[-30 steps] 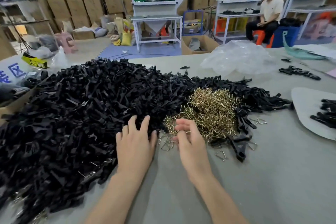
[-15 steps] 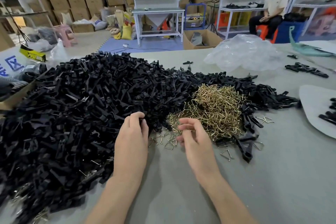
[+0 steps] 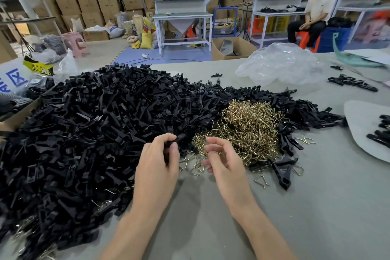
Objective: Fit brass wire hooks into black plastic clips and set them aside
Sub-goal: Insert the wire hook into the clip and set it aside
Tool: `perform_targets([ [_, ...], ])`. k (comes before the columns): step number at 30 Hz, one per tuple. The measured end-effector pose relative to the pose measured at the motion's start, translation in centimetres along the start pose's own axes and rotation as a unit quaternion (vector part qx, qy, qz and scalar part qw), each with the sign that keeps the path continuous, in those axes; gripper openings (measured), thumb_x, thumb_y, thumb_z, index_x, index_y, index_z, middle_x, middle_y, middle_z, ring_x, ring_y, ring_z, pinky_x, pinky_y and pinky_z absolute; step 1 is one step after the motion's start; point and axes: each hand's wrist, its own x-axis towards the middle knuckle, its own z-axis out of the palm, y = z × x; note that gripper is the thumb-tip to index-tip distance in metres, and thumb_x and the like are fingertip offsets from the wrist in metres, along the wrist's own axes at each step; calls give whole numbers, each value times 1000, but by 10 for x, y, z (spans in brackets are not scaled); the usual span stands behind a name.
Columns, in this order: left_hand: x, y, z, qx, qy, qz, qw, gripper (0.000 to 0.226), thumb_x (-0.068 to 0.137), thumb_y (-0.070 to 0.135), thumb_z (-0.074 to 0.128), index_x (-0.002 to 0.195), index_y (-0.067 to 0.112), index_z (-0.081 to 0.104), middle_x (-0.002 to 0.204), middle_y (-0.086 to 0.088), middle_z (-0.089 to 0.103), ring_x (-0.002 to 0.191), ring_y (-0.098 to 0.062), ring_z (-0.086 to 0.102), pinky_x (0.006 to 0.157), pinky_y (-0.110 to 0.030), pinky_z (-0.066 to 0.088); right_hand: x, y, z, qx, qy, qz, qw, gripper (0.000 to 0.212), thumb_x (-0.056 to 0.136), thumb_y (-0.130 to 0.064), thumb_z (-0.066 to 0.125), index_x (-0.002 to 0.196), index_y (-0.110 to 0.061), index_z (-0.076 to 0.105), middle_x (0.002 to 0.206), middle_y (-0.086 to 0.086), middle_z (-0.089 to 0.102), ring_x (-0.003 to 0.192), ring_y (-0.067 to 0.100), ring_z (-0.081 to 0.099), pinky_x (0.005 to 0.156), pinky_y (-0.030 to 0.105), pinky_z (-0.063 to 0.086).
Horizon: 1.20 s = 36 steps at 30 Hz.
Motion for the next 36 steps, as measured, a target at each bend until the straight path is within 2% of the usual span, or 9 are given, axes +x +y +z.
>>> perform_targets([
  [3,-7,8,4,-86,-62,-6,994,12,95,42,51,106,45,56,89,12,65,80,-4,61,67,-10,42,-4,0,-1,-82,-32,-106,990,39,100,-14,59,125,-43,61,125,-24,57,110,3,61,85,16,51],
  [6,-13,20,7,-186,-83,-34,978,12,98,30,56,102,40,62,91,13,70,81,-8,66,65,-13,48,-4,3,0,-179,-26,-195,964,38,95,-13,66,127,-33,62,128,-22,52,119,0,56,90,9,45],
  [10,-15,28,6,-285,-81,-84,952,20,101,20,54,94,33,68,89,8,72,82,-6,67,70,-13,49,-4,3,-3,-197,-2,-224,955,29,94,-21,69,121,-31,66,119,-22,56,113,3,60,91,15,48],
  [14,-12,28,5,-352,-99,-145,919,19,103,21,52,94,27,68,86,1,70,77,-10,65,71,-20,53,-5,0,-3,-239,9,-237,942,26,95,-39,58,120,-33,65,119,-22,57,110,2,60,89,23,53],
  [19,-10,25,7,-406,-114,-213,881,21,106,23,45,95,19,63,77,1,71,73,-16,66,62,-25,54,-4,0,-2,-283,22,-232,930,30,96,-44,54,118,-30,69,116,-22,59,105,1,61,84,24,54],
  [23,-6,19,7,-389,-95,-213,892,19,107,24,42,97,22,58,78,-3,69,65,-17,61,58,-27,53,-2,1,-9,-178,57,-168,968,19,99,-38,60,114,-31,70,106,-20,67,98,1,64,80,12,47],
  [28,-4,18,7,-398,-123,-212,884,19,104,27,49,93,25,64,81,0,59,73,-16,65,61,-28,54,4,-2,-16,54,64,-15,996,20,95,-24,69,106,-41,69,89,-4,73,77,12,72,72,20,54],
  [32,-7,22,10,-430,-169,-214,861,15,102,21,51,101,11,61,100,-21,67,77,-23,69,63,-30,56,6,-2,-15,102,33,15,994,25,94,-12,70,97,-37,66,82,-5,70,70,18,71,69,26,57],
  [36,-7,22,12,-438,-162,-209,859,14,101,17,52,102,8,62,103,-23,67,78,-24,71,68,-32,59,8,0,-16,116,17,32,993,27,92,-6,69,93,-32,65,83,-1,71,72,17,70,69,28,55],
])
